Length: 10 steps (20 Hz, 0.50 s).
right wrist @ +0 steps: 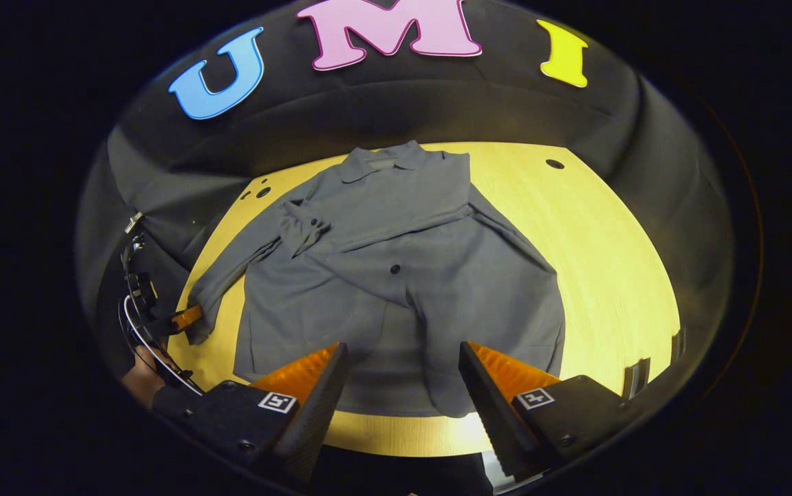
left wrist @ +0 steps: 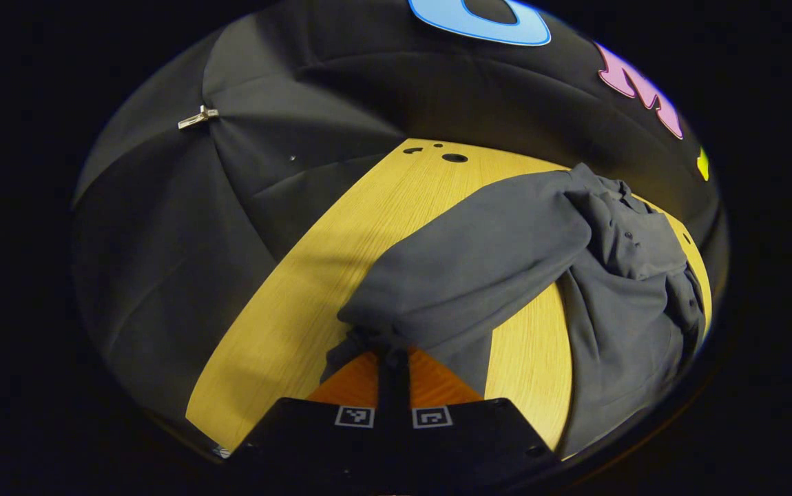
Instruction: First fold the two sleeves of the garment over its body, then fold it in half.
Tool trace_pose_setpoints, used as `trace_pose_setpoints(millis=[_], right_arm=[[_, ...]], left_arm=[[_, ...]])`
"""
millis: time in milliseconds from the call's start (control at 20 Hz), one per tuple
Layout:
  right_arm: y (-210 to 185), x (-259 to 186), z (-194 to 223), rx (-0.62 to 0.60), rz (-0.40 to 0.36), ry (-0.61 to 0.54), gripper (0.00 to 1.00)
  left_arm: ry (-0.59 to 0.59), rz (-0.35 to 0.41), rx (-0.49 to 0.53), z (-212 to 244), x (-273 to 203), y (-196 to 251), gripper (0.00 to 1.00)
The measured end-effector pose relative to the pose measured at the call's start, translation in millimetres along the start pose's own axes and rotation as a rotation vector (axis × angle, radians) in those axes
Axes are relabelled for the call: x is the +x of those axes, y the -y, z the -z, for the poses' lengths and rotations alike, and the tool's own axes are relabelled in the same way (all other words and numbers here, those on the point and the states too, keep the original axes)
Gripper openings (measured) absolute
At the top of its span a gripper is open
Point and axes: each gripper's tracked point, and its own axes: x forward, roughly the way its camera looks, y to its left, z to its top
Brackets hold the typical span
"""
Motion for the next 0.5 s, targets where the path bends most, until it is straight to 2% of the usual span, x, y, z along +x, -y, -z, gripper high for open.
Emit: trace_pose_setpoints(millis=[150,500], right_arm=[[9.7,2.2,-2.8,0.015,-0.003,0.006,0.99],[50.7,4.5,-9.9,0.08,0.01,0.025,0.99]], left_arm=[[0.014,-0.007,-0.023,-9.1,-12.9,3.8,0.06],[0.097,0.042,-0.115,-59.3,-47.1,43.1,0.06]])
